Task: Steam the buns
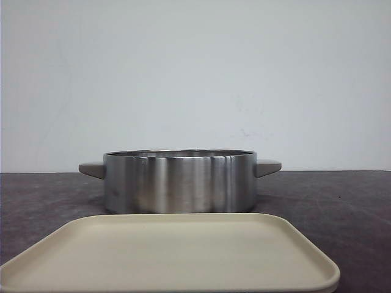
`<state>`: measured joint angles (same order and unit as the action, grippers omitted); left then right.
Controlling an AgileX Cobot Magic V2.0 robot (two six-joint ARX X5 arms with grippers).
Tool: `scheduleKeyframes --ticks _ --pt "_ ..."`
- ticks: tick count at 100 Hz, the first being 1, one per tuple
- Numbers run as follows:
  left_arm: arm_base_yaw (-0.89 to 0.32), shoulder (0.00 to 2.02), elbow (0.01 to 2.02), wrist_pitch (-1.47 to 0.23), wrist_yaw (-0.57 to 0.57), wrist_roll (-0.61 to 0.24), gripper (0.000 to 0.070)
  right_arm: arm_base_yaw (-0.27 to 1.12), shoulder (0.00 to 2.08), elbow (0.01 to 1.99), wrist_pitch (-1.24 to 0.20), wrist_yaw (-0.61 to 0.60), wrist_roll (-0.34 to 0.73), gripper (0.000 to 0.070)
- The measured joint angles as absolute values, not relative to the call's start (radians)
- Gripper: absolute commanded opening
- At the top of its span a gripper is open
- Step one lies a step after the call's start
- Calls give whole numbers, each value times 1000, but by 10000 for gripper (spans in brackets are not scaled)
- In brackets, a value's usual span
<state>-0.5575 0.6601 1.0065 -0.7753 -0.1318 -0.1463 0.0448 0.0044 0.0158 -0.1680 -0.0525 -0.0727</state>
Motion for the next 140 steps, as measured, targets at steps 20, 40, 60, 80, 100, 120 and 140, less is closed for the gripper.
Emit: scheduleKeyframes --ticks 20,40,60,80,100,120,140 --pt "-556 656 1007 -776 -132 -146 0 45 4 16 -168 -52 -73 10" --pt "-472 555 1007 -770 -131 -143 0 45 4 16 -168 -53 -73 10" --pt "-379 405 966 -682 -132 -167 0 45 4 16 -168 -52 -73 10" --pt "-237 324 654 -319 -46 -129 0 45 4 16 -168 -53 -73 10" --pt "-85 220 351 -68 29 -149 0 45 4 16 -168 -52 -73 10" --pt "7 74 162 -71 30 -145 0 45 4 16 -168 -52 -73 10" --pt "76 19 68 -63 33 -141 0 45 4 16 -168 -52 -73 10"
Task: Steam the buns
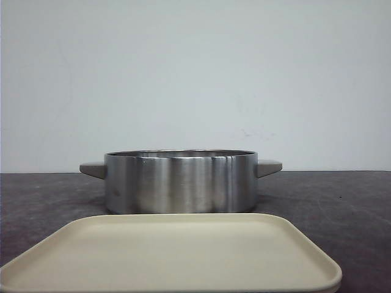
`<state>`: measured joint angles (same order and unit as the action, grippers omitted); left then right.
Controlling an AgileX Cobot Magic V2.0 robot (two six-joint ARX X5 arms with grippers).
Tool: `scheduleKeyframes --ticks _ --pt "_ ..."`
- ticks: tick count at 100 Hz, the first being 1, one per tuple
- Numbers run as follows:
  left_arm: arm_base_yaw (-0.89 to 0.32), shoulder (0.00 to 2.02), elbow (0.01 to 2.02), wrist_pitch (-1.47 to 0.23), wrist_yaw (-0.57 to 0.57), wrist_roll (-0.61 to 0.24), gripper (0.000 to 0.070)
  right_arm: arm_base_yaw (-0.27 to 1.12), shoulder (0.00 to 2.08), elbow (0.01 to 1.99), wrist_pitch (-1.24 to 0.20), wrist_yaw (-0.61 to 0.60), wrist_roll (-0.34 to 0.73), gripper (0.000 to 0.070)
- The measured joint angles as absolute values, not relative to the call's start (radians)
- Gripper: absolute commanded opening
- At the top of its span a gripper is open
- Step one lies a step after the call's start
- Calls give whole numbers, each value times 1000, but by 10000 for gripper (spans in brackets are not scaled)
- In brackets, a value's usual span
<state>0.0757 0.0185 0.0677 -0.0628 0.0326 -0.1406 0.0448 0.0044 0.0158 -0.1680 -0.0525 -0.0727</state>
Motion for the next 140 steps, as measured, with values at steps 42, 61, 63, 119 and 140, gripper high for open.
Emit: scheduleKeyframes --ticks 42,61,63,119,140 --pt "98 6 32 -150 83 -62 0 45 4 16 -168 -52 -73 10" --pt "98 6 32 -178 83 -13 0 45 4 16 -168 -52 -73 10" --pt "98 6 32 -178 83 -6 0 45 4 16 -168 -52 -73 10" --pt "98 6 32 -178 81 61 0 45 4 16 -168 -52 -73 10" --pt "98 6 32 -178 81 61 0 45 4 16 -168 -52 -73 10"
